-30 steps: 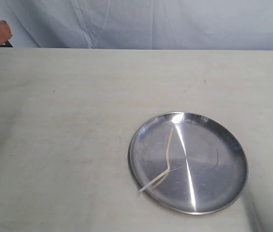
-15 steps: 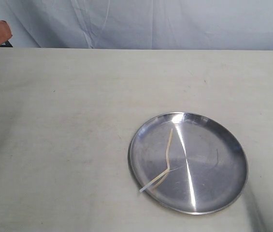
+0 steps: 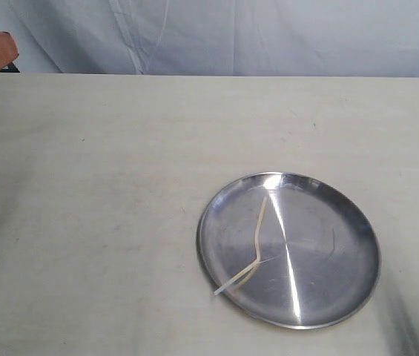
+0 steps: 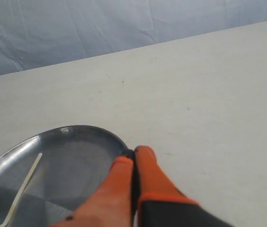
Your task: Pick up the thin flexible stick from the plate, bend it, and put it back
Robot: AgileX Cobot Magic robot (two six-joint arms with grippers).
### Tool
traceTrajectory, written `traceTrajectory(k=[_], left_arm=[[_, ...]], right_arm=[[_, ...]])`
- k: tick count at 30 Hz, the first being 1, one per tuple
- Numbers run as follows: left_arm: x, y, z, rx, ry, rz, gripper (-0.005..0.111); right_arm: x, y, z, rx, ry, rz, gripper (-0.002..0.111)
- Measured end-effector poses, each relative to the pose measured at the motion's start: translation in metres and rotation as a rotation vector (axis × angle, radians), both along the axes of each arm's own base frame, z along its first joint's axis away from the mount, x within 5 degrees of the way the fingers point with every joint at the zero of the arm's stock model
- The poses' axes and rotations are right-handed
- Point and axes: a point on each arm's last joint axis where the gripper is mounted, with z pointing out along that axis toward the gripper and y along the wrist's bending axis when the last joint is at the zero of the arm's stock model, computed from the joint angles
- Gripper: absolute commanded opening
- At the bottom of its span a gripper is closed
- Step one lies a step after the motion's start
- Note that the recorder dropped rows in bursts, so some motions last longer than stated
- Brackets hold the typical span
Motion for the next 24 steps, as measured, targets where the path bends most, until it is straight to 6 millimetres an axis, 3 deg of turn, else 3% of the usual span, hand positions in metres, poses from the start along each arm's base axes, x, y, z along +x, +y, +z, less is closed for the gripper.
traceTrajectory(k=[24], left_arm=[[0.0025,0.0041,-0.0022,0.057,-0.037,0.046,0.000]], right_arm=[[0.0000,-0.0002,0.0000,0.010,0.000,-0.005,0.000]])
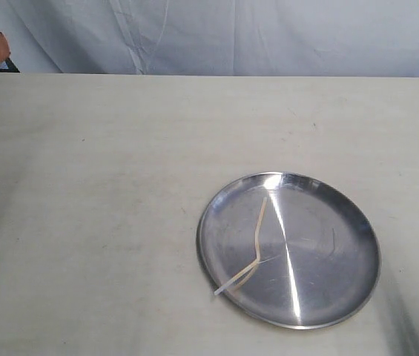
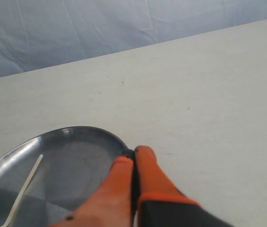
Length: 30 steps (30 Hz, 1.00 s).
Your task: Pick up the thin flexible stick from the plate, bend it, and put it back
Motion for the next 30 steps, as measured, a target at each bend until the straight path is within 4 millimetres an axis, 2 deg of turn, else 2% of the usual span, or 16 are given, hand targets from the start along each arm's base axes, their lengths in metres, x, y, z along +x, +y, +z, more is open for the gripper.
traceTrajectory(k=[5,8,13,19,26,30], left_arm=[[-0.001,0.000,-0.012,-0.012,-0.124,0.030,0.000],[-0.007,-0.003,-0.032,0.014,-0.180,0.012,0.000],[-0.025,0.008,-0.064,-0.020,-0.133,0.093,0.000],[-0.047,0.027,-0.072,0.021,-0.075,0.234,0.000],[-0.077,0.041,-0.074,0.137,-0.080,0.276,0.000],[-0.087,0.047,-0.085,0.163,-0.045,0.326,0.000]], right_arm=[[0.000,0.000,0.000,0.000,-0.002,0.000,0.000],[0.000,0.000,0.000,0.000,-0.002,0.000,0.000],[0.000,0.000,0.000,0.000,-0.002,0.000,0.000],[0.000,0.000,0.000,0.002,-0.002,-0.001,0.000],[0.000,0.000,0.000,0.002,-0.002,-0.001,0.000],[0.000,0.000,0.000,0.002,-0.002,-0.001,0.000]])
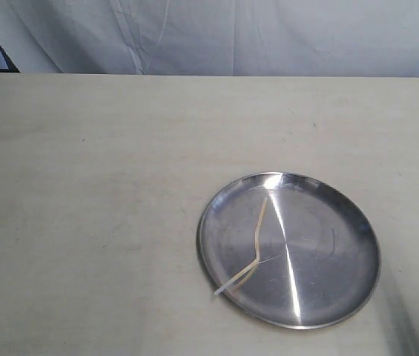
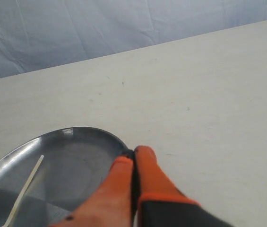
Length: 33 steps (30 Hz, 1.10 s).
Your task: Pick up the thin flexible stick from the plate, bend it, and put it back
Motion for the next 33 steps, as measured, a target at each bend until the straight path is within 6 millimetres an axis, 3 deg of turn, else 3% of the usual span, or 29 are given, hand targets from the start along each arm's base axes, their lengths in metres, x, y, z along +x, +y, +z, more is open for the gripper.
traceTrajectory(k=[13,33], left_arm=[[-0.016,0.009,-0.053,0.019,0.097,0.108,0.000],[-0.014,0.009,-0.040,-0.029,-0.045,0.109,0.000]], right_arm=[[0.000,0.000,0.000,0.000,0.000,0.000,0.000],[0.000,0.000,0.000,0.000,0.000,0.000,0.000]])
